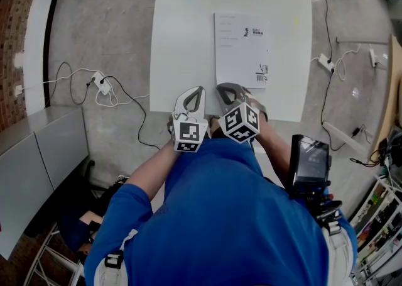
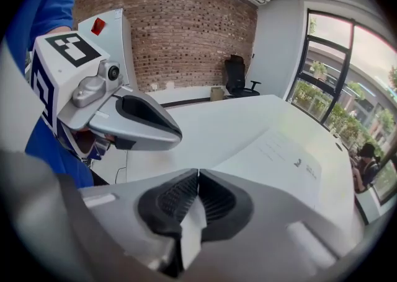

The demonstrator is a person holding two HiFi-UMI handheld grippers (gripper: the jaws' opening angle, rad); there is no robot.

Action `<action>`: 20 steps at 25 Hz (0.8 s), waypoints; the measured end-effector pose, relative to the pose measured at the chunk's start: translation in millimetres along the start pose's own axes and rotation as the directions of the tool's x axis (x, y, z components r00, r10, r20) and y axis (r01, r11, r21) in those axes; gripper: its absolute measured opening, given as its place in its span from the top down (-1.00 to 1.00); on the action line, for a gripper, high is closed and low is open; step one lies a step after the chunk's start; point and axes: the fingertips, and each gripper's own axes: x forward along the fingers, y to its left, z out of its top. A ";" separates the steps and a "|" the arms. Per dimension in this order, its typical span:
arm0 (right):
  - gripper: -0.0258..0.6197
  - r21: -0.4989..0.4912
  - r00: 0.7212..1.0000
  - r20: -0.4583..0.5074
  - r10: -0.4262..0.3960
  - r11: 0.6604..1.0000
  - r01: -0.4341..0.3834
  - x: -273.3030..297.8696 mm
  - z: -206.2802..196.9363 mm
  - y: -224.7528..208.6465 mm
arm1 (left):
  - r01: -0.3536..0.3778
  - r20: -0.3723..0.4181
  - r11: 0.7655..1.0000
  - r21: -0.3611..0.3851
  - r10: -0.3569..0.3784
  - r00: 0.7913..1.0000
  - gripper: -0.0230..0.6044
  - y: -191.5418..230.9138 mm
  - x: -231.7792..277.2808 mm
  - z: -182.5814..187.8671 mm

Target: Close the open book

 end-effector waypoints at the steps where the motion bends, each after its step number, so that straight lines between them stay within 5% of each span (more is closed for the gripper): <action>1: 0.90 0.008 1.000 0.005 -0.002 1.000 0.002 -1.6 1.1 -1.1 | 0.003 -0.001 1.000 0.008 -0.003 1.000 0.91 -1.1 1.1 0.0; 9: 0.91 0.059 0.999 0.042 -0.024 0.998 0.021 -16.8 9.2 -11.2 | 0.061 -0.042 0.987 0.149 -0.055 0.998 0.91 -20.8 13.4 -4.3; 20: 0.92 0.115 0.994 0.089 -0.062 0.992 0.052 -34.8 14.7 -29.2 | 0.128 -0.139 0.926 0.354 -0.083 0.987 0.91 -42.6 49.8 -12.8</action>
